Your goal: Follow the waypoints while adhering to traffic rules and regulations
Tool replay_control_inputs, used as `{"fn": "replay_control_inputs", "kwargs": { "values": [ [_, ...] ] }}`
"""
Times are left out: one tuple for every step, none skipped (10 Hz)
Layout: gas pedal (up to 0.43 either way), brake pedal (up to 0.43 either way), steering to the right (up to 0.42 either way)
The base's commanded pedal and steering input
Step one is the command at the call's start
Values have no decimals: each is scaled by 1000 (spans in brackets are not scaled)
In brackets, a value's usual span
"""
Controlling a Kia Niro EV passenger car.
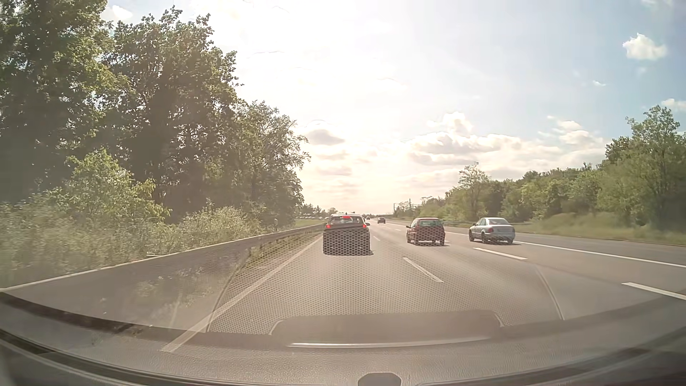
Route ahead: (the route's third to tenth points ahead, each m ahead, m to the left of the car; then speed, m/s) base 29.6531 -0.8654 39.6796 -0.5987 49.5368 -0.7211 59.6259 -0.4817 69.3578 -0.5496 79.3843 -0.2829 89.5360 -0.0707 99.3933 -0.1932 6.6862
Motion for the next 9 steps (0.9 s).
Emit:
{"fn": "replay_control_inputs", "kwargs": {
  "values": [
    [138,0,-1],
    [150,0,-1],
    [150,0,-1],
    [150,0,-1],
    [150,0,-1],
    [150,0,-1],
    [150,0,-1],
    [150,0,-1],
    [118,0,-1]
  ]
}}
